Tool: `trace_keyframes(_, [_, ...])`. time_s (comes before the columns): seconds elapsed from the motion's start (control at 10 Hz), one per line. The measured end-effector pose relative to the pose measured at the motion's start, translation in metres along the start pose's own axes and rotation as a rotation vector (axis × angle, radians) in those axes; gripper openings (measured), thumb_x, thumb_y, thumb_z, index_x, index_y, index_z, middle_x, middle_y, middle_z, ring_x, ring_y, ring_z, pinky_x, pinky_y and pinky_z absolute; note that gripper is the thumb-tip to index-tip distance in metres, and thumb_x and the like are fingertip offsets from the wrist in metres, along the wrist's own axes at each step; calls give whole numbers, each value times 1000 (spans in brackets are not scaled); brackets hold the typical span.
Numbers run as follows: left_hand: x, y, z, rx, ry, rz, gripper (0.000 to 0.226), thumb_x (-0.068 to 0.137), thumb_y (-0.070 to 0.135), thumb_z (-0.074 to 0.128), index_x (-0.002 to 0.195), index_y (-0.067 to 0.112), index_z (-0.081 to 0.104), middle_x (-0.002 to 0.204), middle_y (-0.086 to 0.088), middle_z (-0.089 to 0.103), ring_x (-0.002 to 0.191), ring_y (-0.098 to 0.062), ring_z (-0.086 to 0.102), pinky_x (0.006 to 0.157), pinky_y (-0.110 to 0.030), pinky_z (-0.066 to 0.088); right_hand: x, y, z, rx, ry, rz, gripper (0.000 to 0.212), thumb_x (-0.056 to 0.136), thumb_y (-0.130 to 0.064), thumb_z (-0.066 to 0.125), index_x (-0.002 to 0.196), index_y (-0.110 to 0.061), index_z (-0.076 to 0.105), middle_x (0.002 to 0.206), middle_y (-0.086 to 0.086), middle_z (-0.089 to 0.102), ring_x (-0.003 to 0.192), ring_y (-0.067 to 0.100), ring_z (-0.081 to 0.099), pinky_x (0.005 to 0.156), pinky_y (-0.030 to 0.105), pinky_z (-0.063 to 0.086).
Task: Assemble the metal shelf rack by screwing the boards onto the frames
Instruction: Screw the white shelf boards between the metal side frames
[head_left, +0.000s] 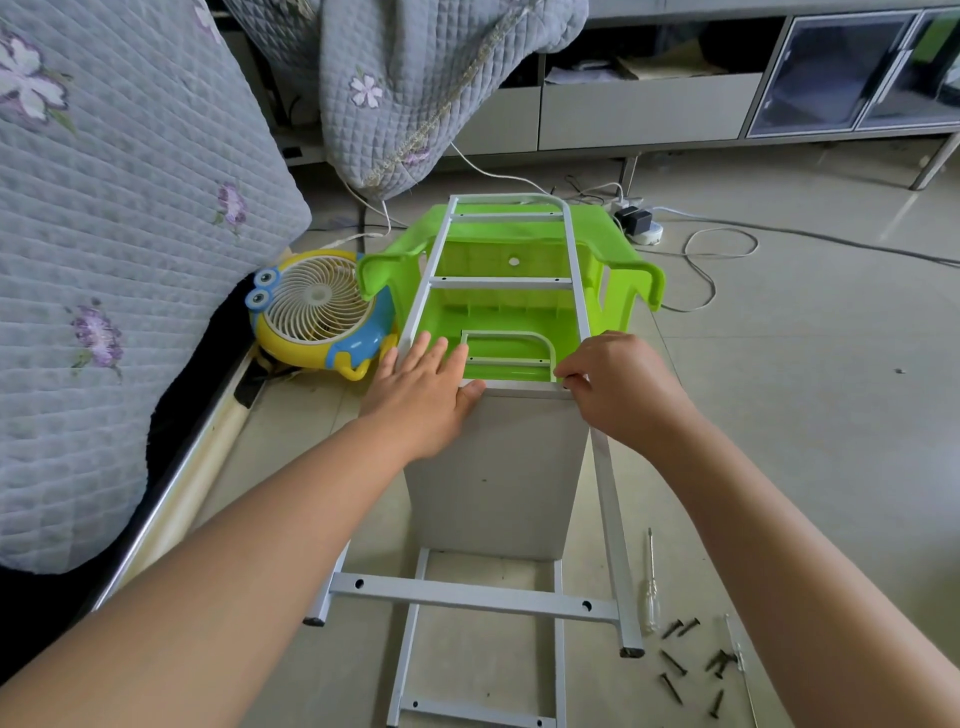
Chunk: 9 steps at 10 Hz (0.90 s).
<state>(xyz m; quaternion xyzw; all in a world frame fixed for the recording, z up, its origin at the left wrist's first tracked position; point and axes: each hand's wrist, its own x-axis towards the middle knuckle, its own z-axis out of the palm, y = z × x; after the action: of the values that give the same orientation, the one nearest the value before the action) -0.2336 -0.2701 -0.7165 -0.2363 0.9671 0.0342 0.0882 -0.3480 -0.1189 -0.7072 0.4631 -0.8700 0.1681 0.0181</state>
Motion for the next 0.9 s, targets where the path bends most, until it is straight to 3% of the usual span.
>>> trace_keyframes(0.2, [0, 0, 0, 3, -5, -1, 57, 99, 45, 12, 149, 21, 3, 158, -3, 0, 144, -17, -10, 117, -39, -4, -2, -3, 0, 9, -8, 29, 30, 88, -4, 45, 107, -8, 68, 106, 11, 66, 105, 27, 53, 85, 34, 46])
trace_keyframes(0.5, [0, -1, 0, 6, -3, 3, 56, 99, 45, 12, 149, 22, 3, 158, -3, 0, 145, -17, -9, 116, -39, -4, -4, 1, -5, 58, -54, -92, 25, 81, 7, 48, 93, 4, 70, 93, 19, 68, 98, 34, 55, 82, 41, 47])
trace_keyframes(0.7, [1, -1, 0, 5, -13, 7, 56, 99, 45, 11, 149, 21, 2, 158, -3, 0, 145, -17, -9, 116, -39, -4, -4, -3, -7, 67, -54, 9, 26, 89, -4, 49, 105, -1, 69, 104, 16, 68, 105, 30, 55, 88, 36, 43])
trace_keyframes(0.9, [1, -1, 1, 2, -10, 1, 57, 99, 46, 12, 149, 22, 4, 158, -2, 0, 145, -17, -8, 116, -38, -4, -1, -11, -2, -23, -71, 126, 24, 85, -3, 47, 97, -3, 68, 99, 14, 64, 96, 32, 56, 74, 31, 49])
